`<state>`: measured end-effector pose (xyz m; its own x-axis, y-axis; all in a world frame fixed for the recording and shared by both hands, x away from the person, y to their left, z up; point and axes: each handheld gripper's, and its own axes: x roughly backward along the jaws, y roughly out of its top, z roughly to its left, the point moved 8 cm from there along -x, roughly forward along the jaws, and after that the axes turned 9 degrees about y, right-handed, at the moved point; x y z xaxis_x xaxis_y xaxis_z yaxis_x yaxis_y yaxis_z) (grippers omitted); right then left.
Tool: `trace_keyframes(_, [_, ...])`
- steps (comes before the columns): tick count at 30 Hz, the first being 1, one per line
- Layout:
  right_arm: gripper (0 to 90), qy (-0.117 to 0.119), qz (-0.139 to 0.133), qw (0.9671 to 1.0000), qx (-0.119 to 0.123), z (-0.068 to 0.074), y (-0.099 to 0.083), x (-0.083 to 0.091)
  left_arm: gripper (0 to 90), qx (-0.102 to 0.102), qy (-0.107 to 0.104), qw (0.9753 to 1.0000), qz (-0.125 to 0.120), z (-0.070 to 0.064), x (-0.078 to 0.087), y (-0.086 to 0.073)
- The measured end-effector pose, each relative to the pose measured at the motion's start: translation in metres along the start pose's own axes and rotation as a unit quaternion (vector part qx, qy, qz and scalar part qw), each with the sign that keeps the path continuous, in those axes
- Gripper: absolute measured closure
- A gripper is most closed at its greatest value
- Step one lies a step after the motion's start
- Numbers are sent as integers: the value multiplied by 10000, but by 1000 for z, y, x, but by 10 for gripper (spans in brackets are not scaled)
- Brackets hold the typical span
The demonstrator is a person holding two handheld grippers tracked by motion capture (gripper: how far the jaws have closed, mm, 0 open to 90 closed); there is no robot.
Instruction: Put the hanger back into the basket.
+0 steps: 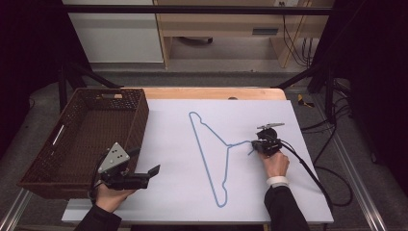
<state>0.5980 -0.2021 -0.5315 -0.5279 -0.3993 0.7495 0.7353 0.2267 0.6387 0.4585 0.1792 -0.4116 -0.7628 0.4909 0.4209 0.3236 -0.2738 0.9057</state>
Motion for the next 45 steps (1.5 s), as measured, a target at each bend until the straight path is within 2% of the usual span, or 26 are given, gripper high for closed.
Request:
trace_keyframes(5, [869, 9, -51, 9999, -86, 1, 1, 1, 87, -23, -6, 10000, 34, -1, -1, -1])
trace_keyframes(13, [870, 20, -152, 9999, -62, 1, 3, 6, 88, -11, -4, 10000, 34, -2, -2, -2])
trace_keyframes(17, [864, -32, -43, 10000, 24, 0, 0, 1, 88, -45, -12, 10000, 53, -2, -2, -2])
trace_keyframes(19, [855, -19, -75, 9999, 109, 1, 1, 1, 89, -42, -17, 10000, 53, -2, -2, -2])
trace_keyframes(23, [790, -103, -126, 9994, 305, 0, 1, -2, 89, -45, -17, 10000, 65, -3, -3, -3])
trace_keyframes(25, [795, -97, -125, 9994, 311, 1, 1, -2, 89, -48, -27, 10000, 75, -3, -3, -3])
trace_keyframes(28, [856, -83, -135, 9993, 344, 1, 1, -3, 90, -43, -30, 9999, 90, -4, -4, -3])
trace_keyframes(37, [875, -111, -122, 9999, -34, 1, 2, -2, 93, -63, -76, 9999, 136, -9, -7, -5])
trace_keyframes(43, [875, -64, -405, 9992, -26, 4, 9, 11, 96, -53, -101, 9998, 161, -13, -9, -6])
trace_keyframes(45, [875, -92, -494, 9987, 68, 6, 11, 16, 97, -54, -122, 9998, 165, -15, -10, -7])
